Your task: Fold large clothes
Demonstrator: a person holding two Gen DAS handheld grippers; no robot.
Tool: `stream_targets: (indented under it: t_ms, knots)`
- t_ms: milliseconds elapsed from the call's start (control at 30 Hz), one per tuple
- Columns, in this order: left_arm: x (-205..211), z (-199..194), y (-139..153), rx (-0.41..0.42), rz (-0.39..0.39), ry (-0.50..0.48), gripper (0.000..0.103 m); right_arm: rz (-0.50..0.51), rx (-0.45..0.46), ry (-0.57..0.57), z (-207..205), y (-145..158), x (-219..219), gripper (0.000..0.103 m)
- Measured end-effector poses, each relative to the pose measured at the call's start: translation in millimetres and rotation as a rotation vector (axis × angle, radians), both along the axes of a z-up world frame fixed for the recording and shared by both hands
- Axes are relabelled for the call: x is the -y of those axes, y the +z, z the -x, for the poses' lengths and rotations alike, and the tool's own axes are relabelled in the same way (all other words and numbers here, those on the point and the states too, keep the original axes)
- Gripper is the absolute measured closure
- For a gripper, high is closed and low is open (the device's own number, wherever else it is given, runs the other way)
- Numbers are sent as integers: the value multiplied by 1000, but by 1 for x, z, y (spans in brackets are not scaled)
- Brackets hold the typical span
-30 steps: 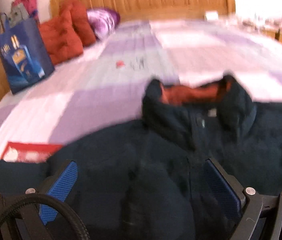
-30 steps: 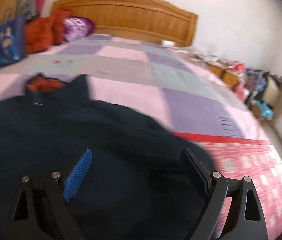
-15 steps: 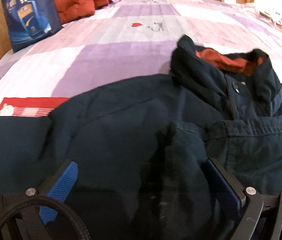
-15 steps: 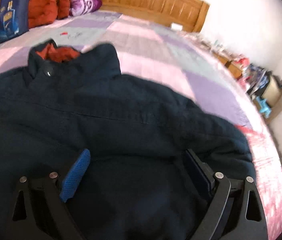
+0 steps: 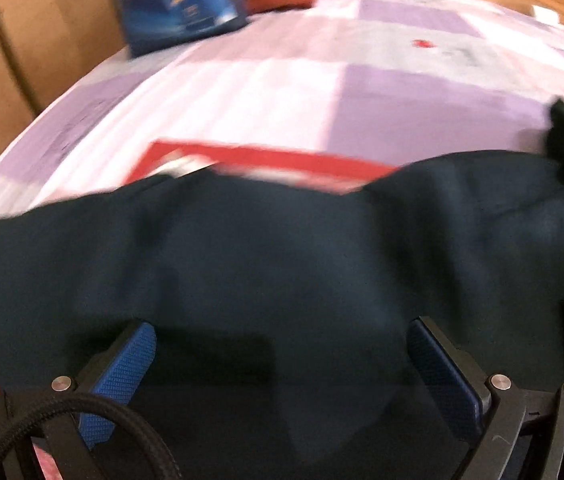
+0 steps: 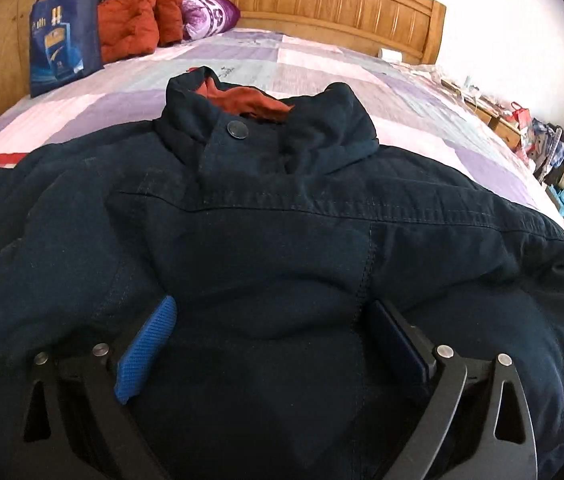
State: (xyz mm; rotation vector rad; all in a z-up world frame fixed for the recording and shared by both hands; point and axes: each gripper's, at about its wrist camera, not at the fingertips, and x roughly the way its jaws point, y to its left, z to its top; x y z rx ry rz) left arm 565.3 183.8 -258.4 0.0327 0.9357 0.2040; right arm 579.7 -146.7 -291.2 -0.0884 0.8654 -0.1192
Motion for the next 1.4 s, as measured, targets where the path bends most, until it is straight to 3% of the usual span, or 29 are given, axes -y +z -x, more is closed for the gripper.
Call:
stream_targets:
  t_ms: [167,300,400,567,700,800,900,1100,1167,1200,1333,1400]
  knots:
    - [-33,12,0,31,-10,-26,0,10,-1,-2,-5,-3,0,3]
    - [-74,20,10,69,63,25,0,10,1,-4,-4,-2,2,2]
    - [-110,27,13,80,27,112,0,8,-1,-5,-4,-2,3,2]
    - [-194,37,-12,-12,-16,277,0,8,-3,-7,-5,-3,3,2]
    - [-280,60,-22,-30,31,458,0,7,-2,-6,-6,-3,3,1]
    - [-320,71,-20,-31,-3,530,0,9,-2,-7,-6,-3,3,1]
    - [-329,71,-9,-11,-25,530,0,11,-3,-7,-6,-3,3,1]
    - [-299,54,7,77,42,353,0,12,-4,-9,-6,-4,3,1]
    - [-306,46,-4,23,10,369,0,12,-4,-8,-6,-4,3,1]
    - [-322,48,-13,-5,30,408,0,13,-4,-8,-6,-4,3,1]
    - [-371,78,-17,29,142,543,0,11,-3,-8,-6,-4,3,1]
    - [-377,89,-15,45,230,502,0,11,-3,-8,-6,-4,3,0]
